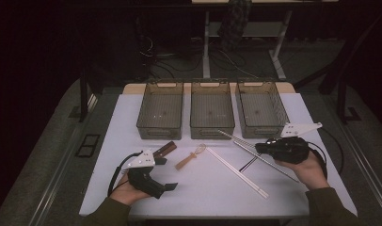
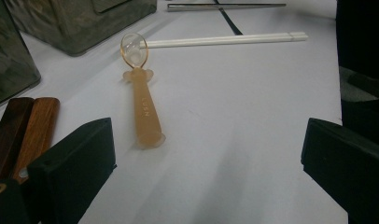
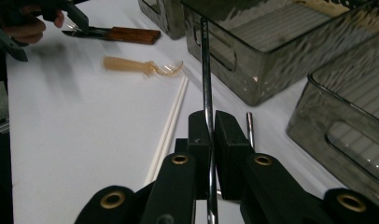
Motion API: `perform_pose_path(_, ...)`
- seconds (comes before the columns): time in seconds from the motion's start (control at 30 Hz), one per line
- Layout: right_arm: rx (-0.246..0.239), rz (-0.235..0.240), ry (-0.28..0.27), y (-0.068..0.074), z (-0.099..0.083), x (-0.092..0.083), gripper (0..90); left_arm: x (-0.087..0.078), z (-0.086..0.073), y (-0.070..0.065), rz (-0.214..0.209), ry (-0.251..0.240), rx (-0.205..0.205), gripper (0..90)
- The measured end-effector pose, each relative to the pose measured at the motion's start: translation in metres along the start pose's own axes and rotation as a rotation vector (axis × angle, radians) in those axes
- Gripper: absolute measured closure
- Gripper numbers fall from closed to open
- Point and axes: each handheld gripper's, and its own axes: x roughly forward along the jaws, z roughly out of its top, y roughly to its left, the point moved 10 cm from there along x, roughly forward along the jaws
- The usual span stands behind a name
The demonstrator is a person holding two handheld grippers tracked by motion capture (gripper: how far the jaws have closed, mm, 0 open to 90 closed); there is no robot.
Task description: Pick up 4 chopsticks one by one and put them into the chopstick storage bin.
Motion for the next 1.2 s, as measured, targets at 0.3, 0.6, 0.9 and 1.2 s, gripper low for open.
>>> perform_pose_path(0.3, -0.004, 0.018, -0.034, 0.006, 0.020, 0.014, 85.2, -0.001, 0.001, 0.000, -0.001, -0.011, -0.004, 1.3)
perform_pose_path(0.6, -0.018, 0.029, -0.030, 0.011, 0.036, 0.031, 85.2, -0.001, 0.001, 0.000, 0.002, -0.017, -0.005, 1.4)
perform_pose_path(0.9, -0.023, 0.014, -0.010, 0.014, 0.050, 0.047, 85.2, -0.003, 0.003, 0.000, 0.004, -0.027, -0.007, 1.4)
perform_pose_path(1.2, -0.009, 0.013, -0.017, 0.014, 0.067, 0.065, 85.2, -0.003, 0.003, -0.001, 0.002, -0.027, -0.007, 1.4)
